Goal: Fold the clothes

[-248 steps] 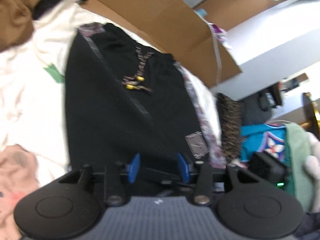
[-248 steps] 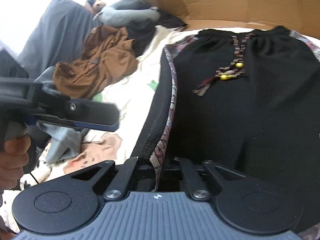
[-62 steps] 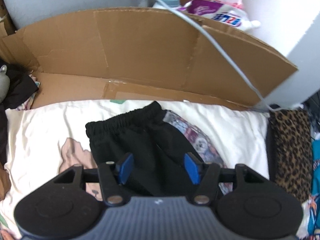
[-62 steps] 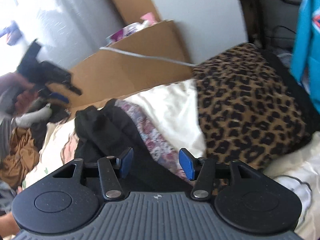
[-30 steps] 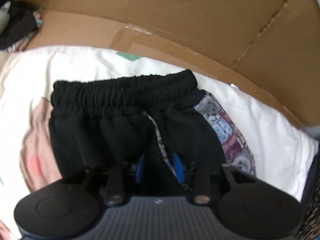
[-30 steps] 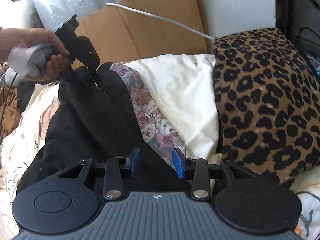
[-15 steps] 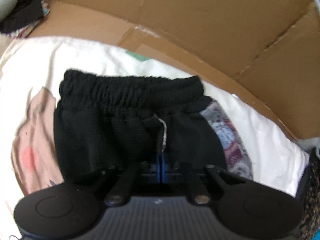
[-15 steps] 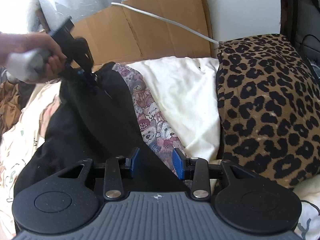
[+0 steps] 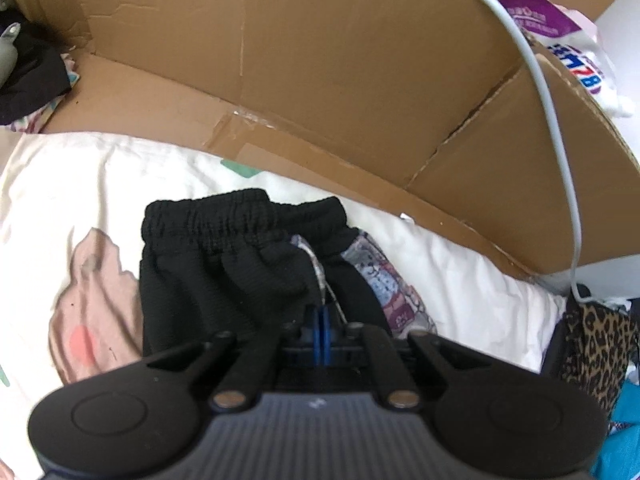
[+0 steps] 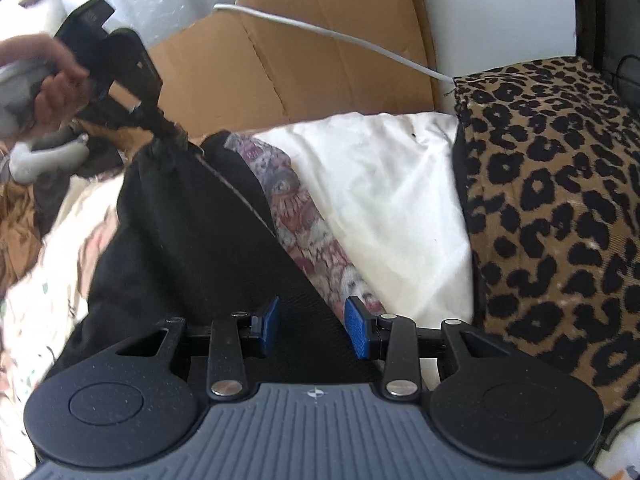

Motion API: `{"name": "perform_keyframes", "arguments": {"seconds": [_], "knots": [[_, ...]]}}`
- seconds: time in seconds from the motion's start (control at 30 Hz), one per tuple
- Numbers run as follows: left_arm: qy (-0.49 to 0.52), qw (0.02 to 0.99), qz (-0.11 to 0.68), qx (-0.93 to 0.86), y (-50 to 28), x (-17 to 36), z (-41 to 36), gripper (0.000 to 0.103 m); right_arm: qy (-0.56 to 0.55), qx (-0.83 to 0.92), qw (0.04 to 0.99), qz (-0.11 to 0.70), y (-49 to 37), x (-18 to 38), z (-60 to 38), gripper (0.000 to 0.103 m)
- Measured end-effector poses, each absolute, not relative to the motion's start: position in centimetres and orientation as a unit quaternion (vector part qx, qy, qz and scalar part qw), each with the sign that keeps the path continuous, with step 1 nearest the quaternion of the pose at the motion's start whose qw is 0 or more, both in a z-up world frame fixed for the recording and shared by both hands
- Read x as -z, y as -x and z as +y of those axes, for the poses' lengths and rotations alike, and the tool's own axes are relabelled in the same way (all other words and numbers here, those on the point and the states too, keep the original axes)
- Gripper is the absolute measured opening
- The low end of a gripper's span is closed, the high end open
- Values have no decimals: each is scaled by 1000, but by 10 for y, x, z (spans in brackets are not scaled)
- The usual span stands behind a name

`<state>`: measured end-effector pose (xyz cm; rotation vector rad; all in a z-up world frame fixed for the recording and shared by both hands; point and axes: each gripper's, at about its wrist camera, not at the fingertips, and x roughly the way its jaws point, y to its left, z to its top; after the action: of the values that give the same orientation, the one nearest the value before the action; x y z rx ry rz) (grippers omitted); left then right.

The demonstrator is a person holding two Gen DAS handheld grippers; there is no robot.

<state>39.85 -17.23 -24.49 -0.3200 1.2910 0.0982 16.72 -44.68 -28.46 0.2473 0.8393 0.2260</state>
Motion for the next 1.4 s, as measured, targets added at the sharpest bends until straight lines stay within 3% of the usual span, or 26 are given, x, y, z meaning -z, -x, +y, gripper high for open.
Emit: {"name": "perform_keyframes", "arguments": {"seconds": [0.3,0.57,0.63,0.67,1.4], "knots": [[122,793,597,-27,-394,235,-171,2,-141,-125,894,406,-188,285,-453,44],[107,794,598,-12,-387,234,-172,2,-129,-156,864,462,-214,302,-449,43],[106,795,597,-9,-387,234,-174,2,-132,-154,863,462,-211,302,-450,6],[108,796,596,-6,-388,235,-175,2,-134,-151,864,461,-209,301,-451,2],[183,805,564,29,-426,274,-198,2,-152,-99,872,455,-194,298,-471,0]]}}
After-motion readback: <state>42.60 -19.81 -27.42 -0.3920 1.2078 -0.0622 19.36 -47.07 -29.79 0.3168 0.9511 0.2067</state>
